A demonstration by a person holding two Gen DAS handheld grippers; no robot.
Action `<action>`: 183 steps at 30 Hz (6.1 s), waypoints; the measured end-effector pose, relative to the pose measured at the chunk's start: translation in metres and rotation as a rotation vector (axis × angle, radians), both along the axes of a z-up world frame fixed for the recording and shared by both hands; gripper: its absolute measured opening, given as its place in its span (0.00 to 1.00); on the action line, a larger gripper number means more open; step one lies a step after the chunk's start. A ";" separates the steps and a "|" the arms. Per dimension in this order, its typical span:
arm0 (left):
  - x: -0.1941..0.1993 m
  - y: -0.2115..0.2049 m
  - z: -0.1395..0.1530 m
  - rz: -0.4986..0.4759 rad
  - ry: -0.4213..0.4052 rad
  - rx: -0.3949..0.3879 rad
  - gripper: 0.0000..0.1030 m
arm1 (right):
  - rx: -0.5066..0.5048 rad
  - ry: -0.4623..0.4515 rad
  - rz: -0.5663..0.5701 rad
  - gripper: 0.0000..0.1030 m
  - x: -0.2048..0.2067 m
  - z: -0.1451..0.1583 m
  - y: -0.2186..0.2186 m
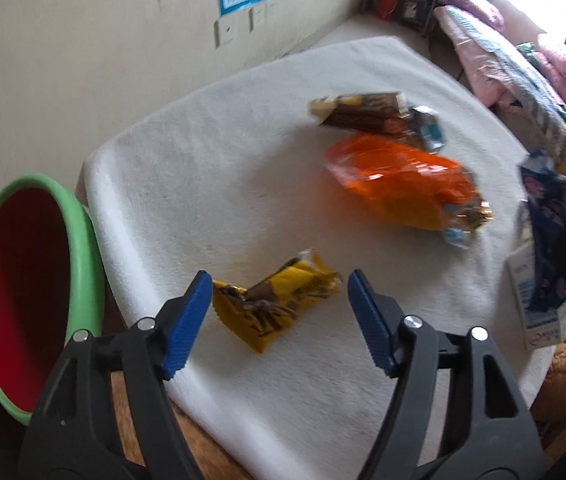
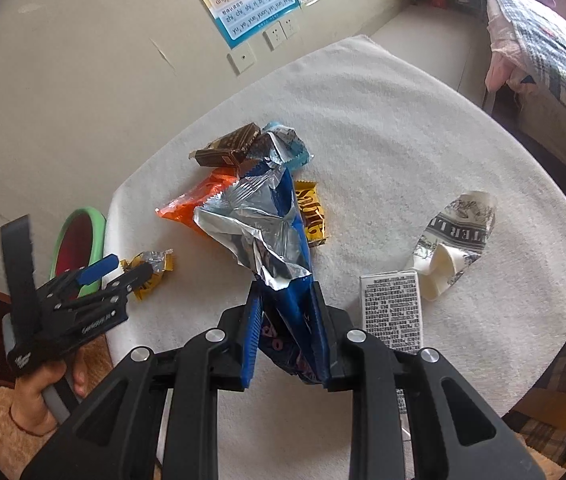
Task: Collect trash
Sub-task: 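Carry the yellow wrapper and blue-silver bag over the red bucket with both grippers, then open both grippers over the bucket, dropping the yellow wrapper and blue bag, then grasp the orange bag with the left gripper while the right grasps the printed paper cup, then carry the orange bag and paper cup over the red bucket with both grippers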
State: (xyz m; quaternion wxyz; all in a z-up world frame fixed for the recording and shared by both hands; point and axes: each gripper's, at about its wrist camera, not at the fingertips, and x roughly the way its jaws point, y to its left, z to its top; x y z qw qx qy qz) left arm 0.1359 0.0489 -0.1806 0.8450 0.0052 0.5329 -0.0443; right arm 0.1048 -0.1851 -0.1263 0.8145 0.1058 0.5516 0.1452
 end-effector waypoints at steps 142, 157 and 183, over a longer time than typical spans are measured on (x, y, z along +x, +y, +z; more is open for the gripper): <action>0.049 -0.047 0.026 0.059 0.032 -0.307 0.36 | 0.041 0.077 -0.422 0.46 0.042 -0.032 -0.095; 0.027 -0.033 0.024 0.144 0.018 -0.364 0.69 | 0.029 0.025 -0.450 0.41 0.047 -0.031 -0.095; 0.025 -0.034 0.025 0.125 -0.010 -0.315 0.55 | 0.080 -0.043 -0.341 0.41 0.044 -0.003 -0.065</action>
